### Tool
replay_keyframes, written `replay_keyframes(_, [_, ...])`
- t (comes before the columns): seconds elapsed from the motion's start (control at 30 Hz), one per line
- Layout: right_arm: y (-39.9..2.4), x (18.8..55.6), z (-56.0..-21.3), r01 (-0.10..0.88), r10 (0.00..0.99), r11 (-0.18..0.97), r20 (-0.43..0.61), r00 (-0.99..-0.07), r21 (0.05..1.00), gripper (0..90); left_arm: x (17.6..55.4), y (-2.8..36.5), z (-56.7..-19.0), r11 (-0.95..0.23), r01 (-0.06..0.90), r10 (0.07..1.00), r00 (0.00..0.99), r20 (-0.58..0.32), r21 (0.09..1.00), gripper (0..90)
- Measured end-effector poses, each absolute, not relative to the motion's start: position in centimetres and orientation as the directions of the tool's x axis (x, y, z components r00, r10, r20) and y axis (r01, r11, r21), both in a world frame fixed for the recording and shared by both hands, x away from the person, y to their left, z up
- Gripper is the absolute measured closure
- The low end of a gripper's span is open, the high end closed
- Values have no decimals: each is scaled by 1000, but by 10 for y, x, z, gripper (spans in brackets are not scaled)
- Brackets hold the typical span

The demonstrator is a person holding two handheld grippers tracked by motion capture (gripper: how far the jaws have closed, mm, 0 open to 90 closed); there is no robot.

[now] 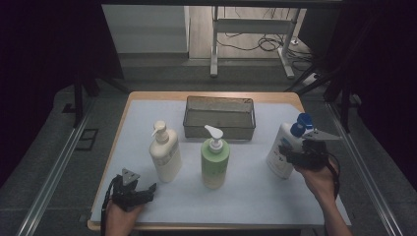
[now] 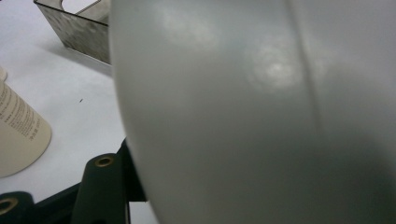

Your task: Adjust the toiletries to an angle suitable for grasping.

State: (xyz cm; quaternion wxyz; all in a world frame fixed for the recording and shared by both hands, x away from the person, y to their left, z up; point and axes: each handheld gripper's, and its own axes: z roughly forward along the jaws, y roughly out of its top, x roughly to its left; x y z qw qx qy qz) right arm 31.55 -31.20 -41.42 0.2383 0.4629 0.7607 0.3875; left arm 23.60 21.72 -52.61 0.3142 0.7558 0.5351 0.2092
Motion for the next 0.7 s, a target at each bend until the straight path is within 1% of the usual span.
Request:
replay_keyframes(0.17, [-312,314,-413,526,893,268,-3,-450,807,396,236,217,-526,-230,678,940,340,-21,698,133])
replay_keyframes(0.37, [-312,315,-408,539,885,242,44,-463,807,398,236,217,-526,-232,679,940,341,-19,696,133])
replay_keyframes(0.5, [-303,315,-399,528,875,269,24,-483,806,398,236,218,-526,-234,677,939,343,-17,697,133])
replay_keyframes(0.7, [-293,318,-388,517,864,272,31,-503,812,397,236,217,-526,-228,678,941,338,-22,699,133])
